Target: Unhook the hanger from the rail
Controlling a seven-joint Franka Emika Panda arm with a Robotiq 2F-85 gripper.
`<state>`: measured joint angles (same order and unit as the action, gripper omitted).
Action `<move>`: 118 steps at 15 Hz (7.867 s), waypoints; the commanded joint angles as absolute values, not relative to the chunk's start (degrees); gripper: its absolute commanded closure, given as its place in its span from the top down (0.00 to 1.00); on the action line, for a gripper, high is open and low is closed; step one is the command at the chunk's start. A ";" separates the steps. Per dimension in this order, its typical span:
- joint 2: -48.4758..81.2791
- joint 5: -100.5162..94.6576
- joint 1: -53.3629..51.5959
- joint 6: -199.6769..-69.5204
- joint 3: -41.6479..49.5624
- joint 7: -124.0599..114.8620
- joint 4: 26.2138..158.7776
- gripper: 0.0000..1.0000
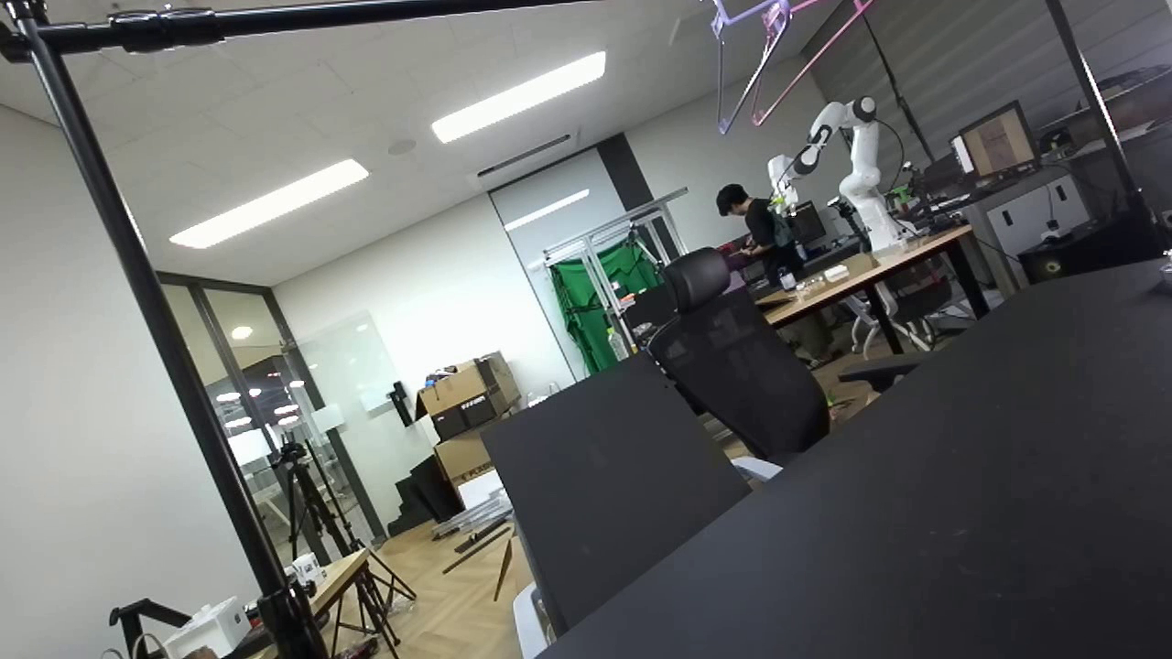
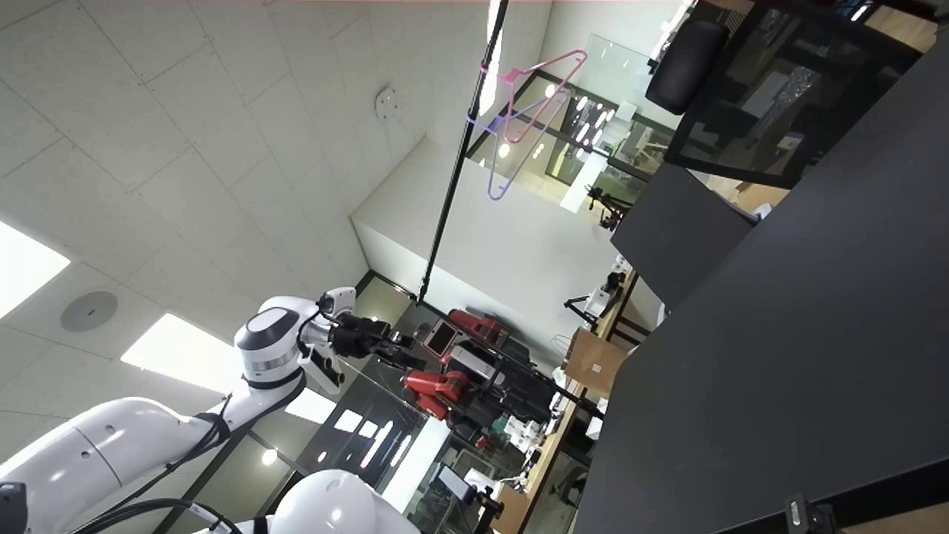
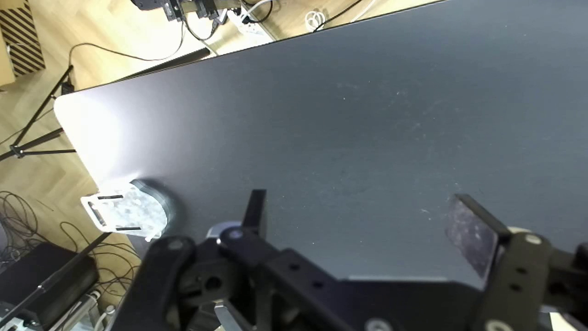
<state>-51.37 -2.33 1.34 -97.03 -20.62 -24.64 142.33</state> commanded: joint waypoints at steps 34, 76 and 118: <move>-2.14 -29.66 15.03 -140.45 -14.51 -51.82 104.74 1.00; 28.59 -62.83 -1.13 -127.64 -8.71 -80.16 58.19 0.02; 20.69 -60.99 -3.23 -127.34 0.47 -91.83 114.14 0.02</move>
